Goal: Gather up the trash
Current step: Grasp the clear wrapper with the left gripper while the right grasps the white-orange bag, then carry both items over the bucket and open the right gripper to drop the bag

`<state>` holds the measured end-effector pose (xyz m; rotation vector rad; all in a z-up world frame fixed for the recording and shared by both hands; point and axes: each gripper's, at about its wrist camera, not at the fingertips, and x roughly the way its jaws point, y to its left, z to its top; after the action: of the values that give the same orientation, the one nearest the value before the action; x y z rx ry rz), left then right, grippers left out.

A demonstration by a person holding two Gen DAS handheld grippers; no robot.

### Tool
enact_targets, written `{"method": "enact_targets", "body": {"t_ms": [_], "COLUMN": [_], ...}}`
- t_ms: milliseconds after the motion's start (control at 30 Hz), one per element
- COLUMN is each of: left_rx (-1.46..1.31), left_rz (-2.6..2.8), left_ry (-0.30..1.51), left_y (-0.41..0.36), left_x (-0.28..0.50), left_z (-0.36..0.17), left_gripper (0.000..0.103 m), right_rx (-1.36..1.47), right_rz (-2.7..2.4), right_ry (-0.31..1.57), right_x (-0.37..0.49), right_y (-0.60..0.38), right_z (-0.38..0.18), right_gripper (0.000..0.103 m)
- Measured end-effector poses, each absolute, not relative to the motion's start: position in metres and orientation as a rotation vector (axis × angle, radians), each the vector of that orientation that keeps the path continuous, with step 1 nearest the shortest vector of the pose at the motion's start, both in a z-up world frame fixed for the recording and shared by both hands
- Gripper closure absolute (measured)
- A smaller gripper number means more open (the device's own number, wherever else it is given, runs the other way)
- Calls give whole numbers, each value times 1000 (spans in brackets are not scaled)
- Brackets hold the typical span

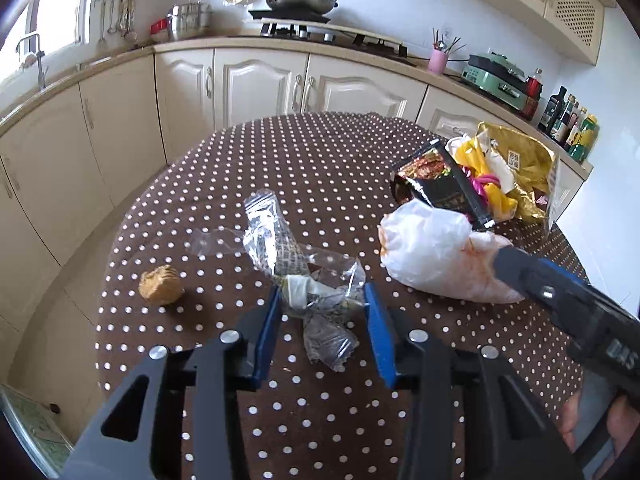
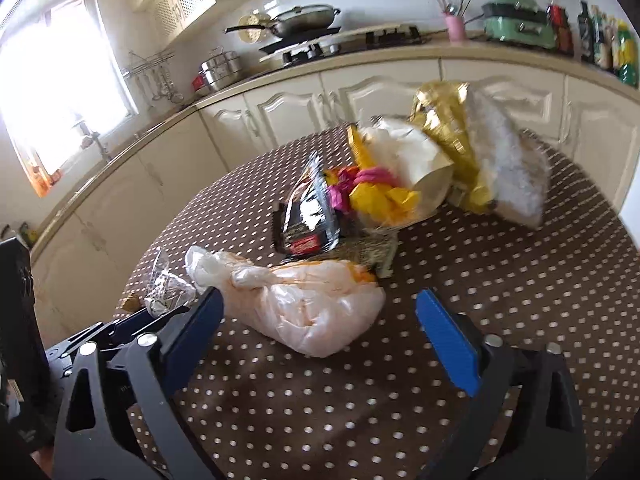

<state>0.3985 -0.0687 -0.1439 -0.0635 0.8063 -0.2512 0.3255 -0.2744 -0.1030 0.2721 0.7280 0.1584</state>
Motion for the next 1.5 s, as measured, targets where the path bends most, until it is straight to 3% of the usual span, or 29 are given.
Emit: {"method": "enact_targets", "body": {"t_ms": [67,200,300,400,700,967,1233,1500], "left_rx": [-72,-92,-112,-124,-163,-229,-298,-368], "left_rz": [-266,-310,-336,-357,-387,-280,-113,25], "left_ry": [796,767,751,730,656,617,662,799], "left_y": [-66,-64,-62,-58,-25,57,155,225], "left_x": [390,371,358,343,287,238,211,223], "left_z": [-142,-134,-128,-119,-95,-90,-122,-191], "left_gripper": [63,63,63,63,63,63,63,63], "right_rx": [282,282,256,222,159,111,45,-47], "right_rz": [170,179,175,167,205,342,508,604], "right_ry": [747,712,682,641,515,503,562,689], "right_x": [326,313,296,277,231,223,228,252], "right_y": [-274,-275,-272,-266,-242,-171,-72,21], "right_z": [-105,-97,-90,-80,-36,-24,-47,-115], "right_gripper": [45,66,77,82,84,84,84,84]}}
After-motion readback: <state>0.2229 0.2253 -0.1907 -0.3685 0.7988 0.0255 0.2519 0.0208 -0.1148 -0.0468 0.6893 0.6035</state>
